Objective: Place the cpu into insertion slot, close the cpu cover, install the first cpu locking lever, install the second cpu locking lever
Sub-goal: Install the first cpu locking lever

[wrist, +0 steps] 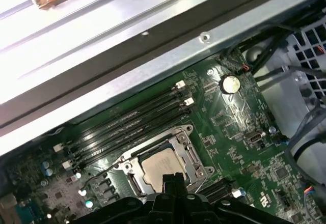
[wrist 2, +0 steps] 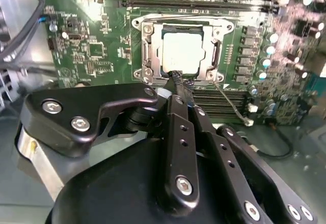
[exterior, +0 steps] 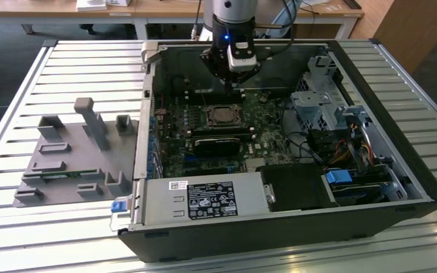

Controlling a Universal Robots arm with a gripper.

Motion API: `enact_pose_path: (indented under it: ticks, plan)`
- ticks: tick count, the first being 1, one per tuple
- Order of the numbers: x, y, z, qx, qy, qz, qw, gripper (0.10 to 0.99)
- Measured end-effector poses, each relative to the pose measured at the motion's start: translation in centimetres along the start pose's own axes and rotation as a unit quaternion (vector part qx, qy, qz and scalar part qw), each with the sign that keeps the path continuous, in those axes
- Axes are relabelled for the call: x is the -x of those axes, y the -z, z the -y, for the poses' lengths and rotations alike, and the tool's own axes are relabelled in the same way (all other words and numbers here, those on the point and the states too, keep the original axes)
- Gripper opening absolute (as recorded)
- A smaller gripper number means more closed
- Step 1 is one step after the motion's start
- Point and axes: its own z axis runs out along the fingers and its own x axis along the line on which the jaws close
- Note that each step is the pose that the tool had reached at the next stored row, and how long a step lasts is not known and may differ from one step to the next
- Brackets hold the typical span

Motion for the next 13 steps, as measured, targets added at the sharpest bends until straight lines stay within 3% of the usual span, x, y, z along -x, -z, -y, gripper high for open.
enact_pose_path:
  ticks: [6,13]
  plan:
    - [0.0,-0.01,0.0,0.002,0.055,-0.0006,0.9985,0.106]
    - [0.0,-0.02,0.0,0.0042,0.116,-0.0013,0.9932,0.106]
